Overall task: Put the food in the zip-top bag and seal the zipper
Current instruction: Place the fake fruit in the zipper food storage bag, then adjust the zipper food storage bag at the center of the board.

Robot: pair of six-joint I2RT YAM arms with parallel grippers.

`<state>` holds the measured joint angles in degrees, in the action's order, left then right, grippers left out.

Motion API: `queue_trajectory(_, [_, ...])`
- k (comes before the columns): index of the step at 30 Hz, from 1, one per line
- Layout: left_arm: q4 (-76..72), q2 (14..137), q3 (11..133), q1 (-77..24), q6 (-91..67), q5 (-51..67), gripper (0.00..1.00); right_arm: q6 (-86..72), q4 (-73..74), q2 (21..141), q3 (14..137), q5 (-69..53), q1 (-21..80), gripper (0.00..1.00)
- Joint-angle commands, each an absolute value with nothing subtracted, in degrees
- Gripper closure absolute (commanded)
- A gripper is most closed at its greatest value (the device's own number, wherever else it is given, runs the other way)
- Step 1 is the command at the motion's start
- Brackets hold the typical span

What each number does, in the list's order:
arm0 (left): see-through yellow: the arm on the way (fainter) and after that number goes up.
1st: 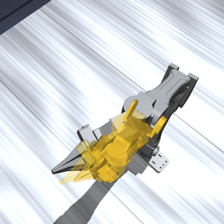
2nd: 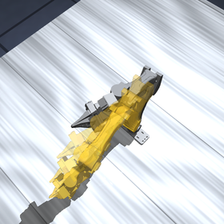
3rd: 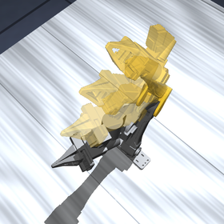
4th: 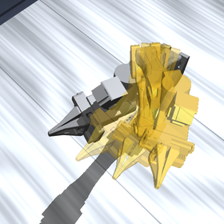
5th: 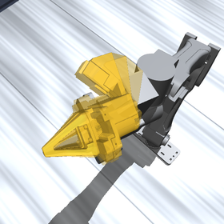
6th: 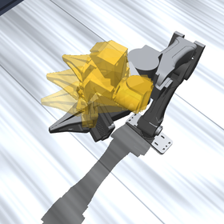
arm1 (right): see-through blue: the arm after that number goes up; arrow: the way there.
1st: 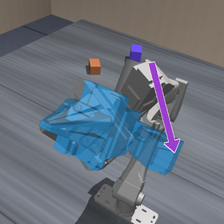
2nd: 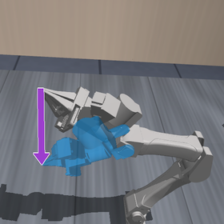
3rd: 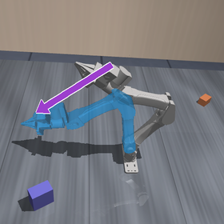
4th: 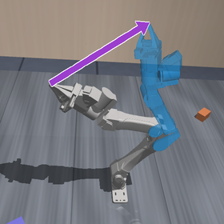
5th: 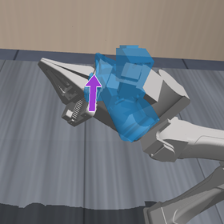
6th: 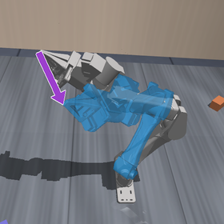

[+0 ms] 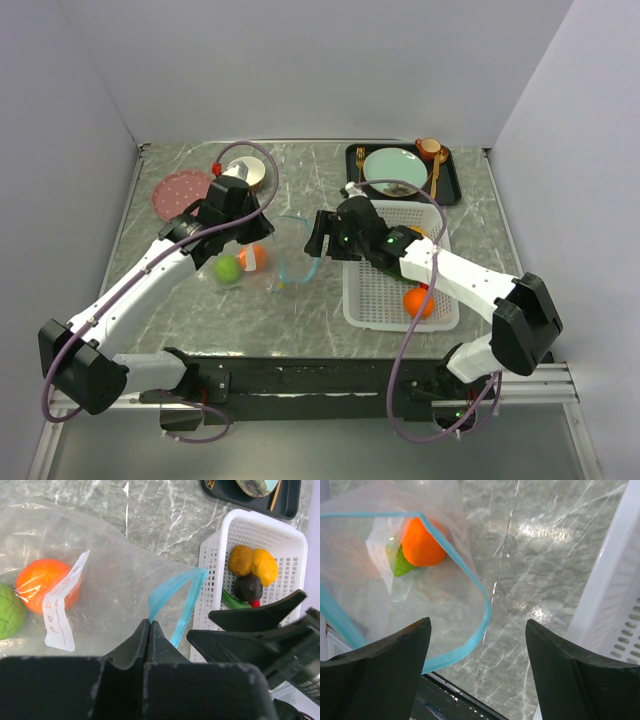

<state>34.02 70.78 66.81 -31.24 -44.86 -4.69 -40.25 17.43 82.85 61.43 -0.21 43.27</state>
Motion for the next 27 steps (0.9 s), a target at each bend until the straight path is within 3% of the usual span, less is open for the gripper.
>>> queue_trajectory(1, [33.9, 68.6, 68.2, -31.3, -45.6, -6.9, 0.99, -41.4, 15.6, 85.0, 61.4, -3.2, 43.8, 0.21])
queue_trajectory(7, [33.7, 68.1, 68.1, -31.2, -45.5, -7.2, 0.99, -42.0, 14.9, 88.8, 63.2, -5.7, 43.9, 0.35])
queue_trajectory(11, [34.1, 67.6, 67.9, -31.2, -45.7, -7.8, 0.99, -42.0, 13.5, 89.6, 63.3, -8.3, 43.8, 0.62])
queue_trajectory(12, [34.0, 67.4, 67.8, -31.1, -45.7, -7.8, 0.99, -42.1, 13.1, 89.6, 63.4, -8.6, 43.9, 0.74])
queue_trajectory(16, [34.1, 67.3, 67.6, -31.0, -45.4, -7.7, 0.99, -41.5, 12.7, 88.2, 64.3, -8.9, 43.9, 0.89])
queue_trajectory(23, [35.4, 68.0, 68.6, -31.0, -43.3, -5.4, 0.99, -39.3, 14.8, 87.5, 72.1, -7.9, 44.1, 0.91])
queue_trajectory(27, [39.5, 64.3, 73.7, -30.9, -42.5, -10.7, 0.99, -35.8, 18.6, 89.5, 83.1, -10.5, 44.1, 0.91])
